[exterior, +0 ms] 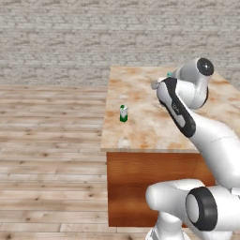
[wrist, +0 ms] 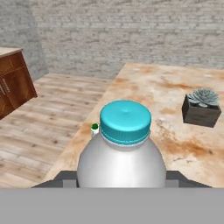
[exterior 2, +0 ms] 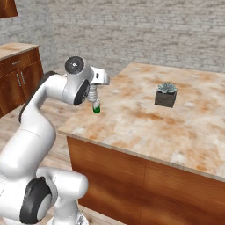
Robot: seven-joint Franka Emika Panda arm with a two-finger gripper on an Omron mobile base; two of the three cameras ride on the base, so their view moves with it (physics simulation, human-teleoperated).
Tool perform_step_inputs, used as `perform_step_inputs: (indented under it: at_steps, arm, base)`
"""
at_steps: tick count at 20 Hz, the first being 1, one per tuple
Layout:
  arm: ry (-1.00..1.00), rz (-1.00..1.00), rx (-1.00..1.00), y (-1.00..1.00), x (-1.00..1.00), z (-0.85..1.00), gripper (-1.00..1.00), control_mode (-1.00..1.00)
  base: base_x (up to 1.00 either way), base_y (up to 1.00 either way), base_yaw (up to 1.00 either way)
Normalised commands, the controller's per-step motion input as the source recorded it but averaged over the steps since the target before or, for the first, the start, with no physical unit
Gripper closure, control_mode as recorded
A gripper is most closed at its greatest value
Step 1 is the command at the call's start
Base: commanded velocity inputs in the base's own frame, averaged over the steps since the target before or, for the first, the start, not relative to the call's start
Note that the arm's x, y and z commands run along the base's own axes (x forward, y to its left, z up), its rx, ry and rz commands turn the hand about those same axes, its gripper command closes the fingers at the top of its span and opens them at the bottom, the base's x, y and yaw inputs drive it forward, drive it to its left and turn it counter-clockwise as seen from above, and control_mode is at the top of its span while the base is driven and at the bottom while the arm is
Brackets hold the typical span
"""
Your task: Pick the milk, bottled water, water bottle from the counter and place them in the open cabinet.
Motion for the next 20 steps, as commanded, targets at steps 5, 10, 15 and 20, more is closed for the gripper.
perform_step_inputs:
  at_steps: [5, 10, 15, 20]
  arm:
    - [-0.09, 0.00, 0.00, 0.00, -0.73, 0.41, 1.00, -1.00]
    - [-0.07, 0.00, 0.00, 0.00, -0.74, 0.39, 1.00, -1.00]
    - [-0.03, 0.00, 0.00, 0.00, -0.73, 0.34, 1.00, -1.00]
    - [0.00, 0.00, 0.00, 0.06, -0.67, 0.32, 1.00, -1.00]
  base:
    - [0.00, 0.00, 0.00]
    - [0.00, 0.00, 0.00]
    - [0.00, 0.00, 0.00]
    - [0.00, 0.00, 0.00]
